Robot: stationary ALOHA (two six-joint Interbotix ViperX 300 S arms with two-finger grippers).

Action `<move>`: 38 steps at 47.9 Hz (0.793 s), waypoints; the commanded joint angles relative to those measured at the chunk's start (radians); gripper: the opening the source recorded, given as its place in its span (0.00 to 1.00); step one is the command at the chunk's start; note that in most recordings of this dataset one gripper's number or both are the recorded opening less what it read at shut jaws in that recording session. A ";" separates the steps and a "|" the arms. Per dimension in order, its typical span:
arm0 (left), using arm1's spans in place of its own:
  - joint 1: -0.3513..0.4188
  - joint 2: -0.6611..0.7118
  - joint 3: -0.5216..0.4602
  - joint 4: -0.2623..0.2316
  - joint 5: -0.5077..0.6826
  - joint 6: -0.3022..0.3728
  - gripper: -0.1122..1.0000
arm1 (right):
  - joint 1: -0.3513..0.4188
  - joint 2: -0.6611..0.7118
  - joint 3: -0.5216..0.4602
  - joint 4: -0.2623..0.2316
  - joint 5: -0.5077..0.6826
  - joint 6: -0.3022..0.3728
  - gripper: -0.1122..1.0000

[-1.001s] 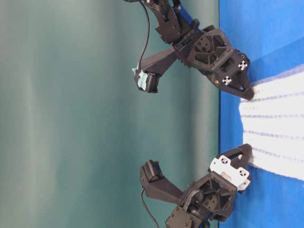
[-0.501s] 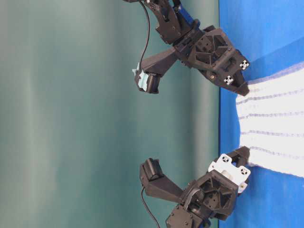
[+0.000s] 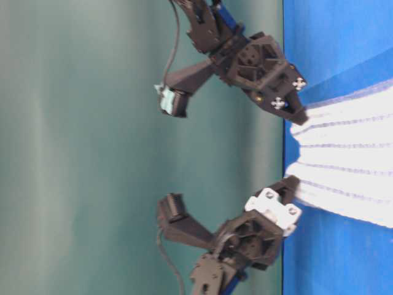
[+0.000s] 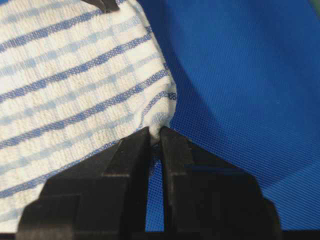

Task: Fold the blue towel.
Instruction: 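Fold the top end down onto the bottom half with both grippers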

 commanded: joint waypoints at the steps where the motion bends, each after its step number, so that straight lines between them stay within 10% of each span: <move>1: -0.009 -0.078 0.003 0.002 0.015 0.002 0.14 | 0.006 -0.071 0.008 0.000 -0.003 0.003 0.09; 38: -0.295 -0.311 0.091 -0.008 0.166 -0.078 0.14 | 0.284 -0.411 0.213 0.080 -0.003 0.011 0.09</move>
